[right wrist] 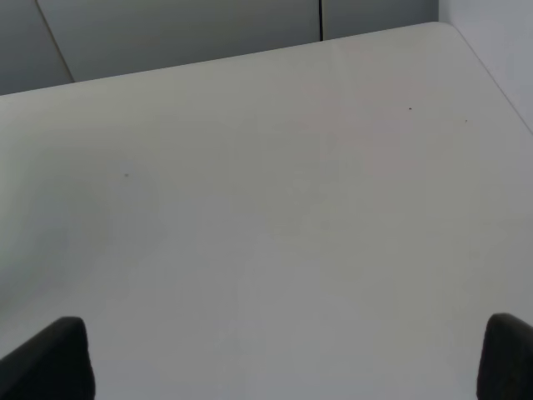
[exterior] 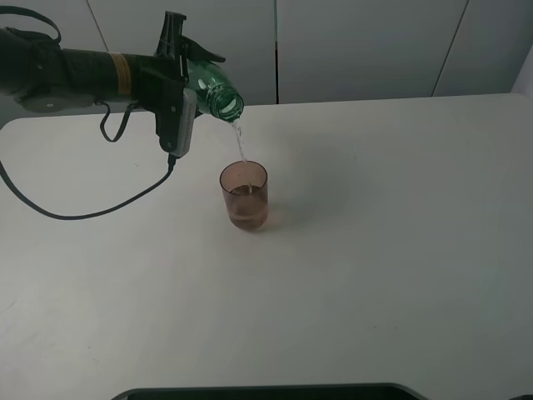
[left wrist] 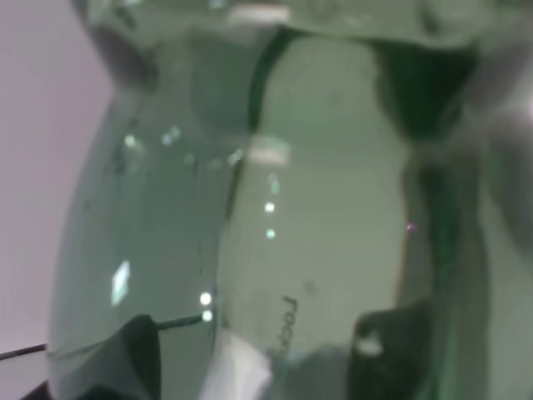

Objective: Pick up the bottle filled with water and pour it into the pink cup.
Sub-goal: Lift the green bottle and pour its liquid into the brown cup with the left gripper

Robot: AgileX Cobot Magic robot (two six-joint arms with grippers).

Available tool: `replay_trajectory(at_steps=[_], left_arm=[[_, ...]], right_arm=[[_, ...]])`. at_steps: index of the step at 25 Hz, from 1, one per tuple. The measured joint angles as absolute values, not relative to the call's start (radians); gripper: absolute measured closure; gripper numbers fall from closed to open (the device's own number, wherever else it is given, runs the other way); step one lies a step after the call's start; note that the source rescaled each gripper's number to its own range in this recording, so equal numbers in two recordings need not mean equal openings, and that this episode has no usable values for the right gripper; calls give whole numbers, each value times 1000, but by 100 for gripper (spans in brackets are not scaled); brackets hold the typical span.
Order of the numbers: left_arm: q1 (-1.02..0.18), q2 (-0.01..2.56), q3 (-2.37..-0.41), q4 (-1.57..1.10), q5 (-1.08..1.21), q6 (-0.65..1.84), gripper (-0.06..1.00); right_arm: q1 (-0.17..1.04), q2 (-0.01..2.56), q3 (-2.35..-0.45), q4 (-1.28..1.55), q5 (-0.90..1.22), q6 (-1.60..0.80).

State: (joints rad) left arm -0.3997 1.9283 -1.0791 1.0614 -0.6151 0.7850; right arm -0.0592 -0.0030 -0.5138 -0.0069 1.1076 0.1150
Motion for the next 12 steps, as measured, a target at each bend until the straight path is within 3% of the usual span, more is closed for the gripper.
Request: replay_trajectory(at_steps=[12], left_arm=[[-400,1928,-1079,1055,-615,787,94]], right_arm=[[-59,-3,-514,-7,1108,115]])
